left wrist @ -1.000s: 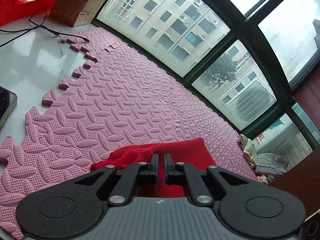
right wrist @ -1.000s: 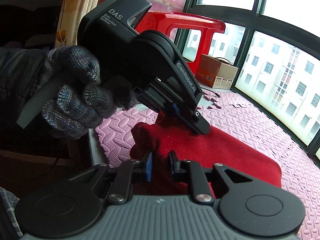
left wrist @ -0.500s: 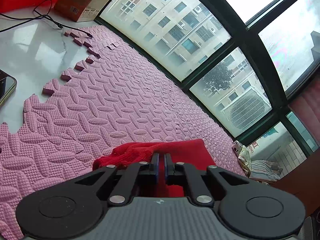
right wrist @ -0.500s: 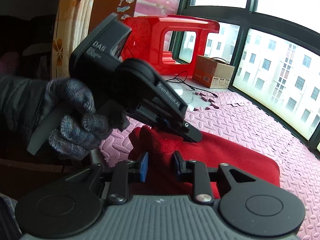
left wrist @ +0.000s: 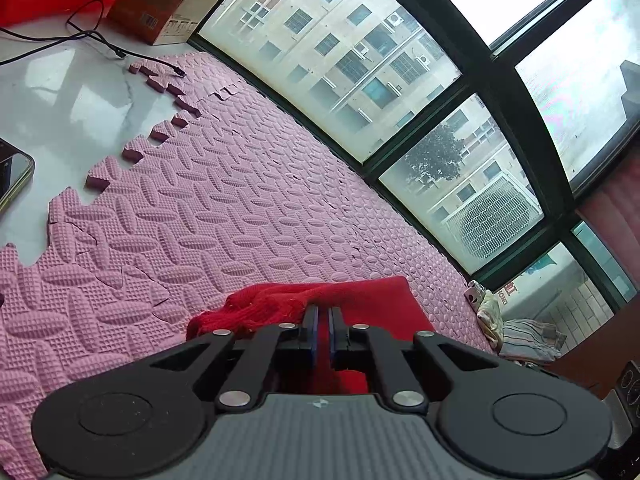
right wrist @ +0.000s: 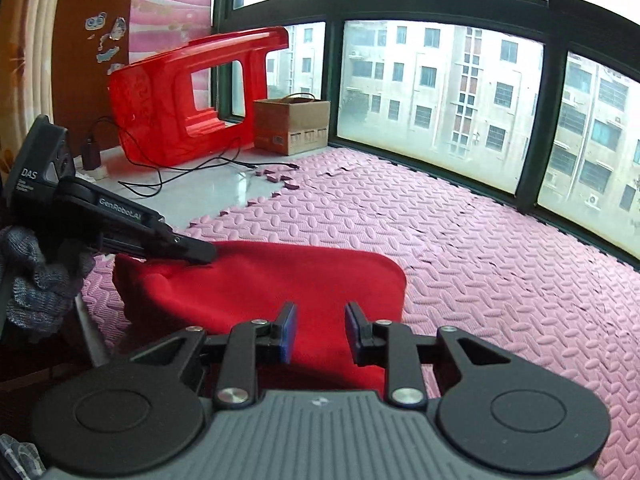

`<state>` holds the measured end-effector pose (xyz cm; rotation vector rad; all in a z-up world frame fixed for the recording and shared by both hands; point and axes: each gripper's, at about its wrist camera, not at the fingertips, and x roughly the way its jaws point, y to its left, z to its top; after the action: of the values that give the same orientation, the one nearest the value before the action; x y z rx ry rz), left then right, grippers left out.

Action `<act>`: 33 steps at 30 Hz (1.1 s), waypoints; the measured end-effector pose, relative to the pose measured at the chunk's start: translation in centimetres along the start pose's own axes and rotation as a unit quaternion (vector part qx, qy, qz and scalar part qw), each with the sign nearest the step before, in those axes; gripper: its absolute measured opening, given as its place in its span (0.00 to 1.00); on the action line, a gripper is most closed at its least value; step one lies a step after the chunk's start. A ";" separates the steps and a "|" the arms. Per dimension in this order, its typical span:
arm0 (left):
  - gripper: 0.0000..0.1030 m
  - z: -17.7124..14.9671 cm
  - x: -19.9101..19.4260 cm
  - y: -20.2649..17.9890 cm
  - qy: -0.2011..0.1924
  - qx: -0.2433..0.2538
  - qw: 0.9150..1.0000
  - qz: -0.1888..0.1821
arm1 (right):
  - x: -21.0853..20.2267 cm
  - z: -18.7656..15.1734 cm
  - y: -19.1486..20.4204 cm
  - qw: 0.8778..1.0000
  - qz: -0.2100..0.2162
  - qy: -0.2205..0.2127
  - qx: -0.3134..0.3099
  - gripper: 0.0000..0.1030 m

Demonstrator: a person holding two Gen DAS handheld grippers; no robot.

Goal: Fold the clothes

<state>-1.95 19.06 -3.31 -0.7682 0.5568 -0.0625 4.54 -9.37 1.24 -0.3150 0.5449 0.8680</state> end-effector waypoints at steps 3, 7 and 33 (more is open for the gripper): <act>0.07 0.0 0.0 0.0 0.001 0.002 1.000 -0.001 | 0.1 -1.7 -0.4 1.000 -0.004 0.016 0.007 0.25; 0.07 -0.1 0.2 0.0 0.004 0.005 1.000 -0.003 | 0.4 -3.6 -0.2 1.000 -0.008 0.017 0.009 0.25; 0.07 0.0 0.1 0.1 0.007 0.005 1.000 -0.005 | 7.7 3.4 -5.4 0.993 0.009 0.035 0.111 0.25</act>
<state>-1.86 19.12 -3.48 -0.7605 0.5664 -0.0799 13.91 -6.16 -0.15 -0.1379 0.7034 0.8082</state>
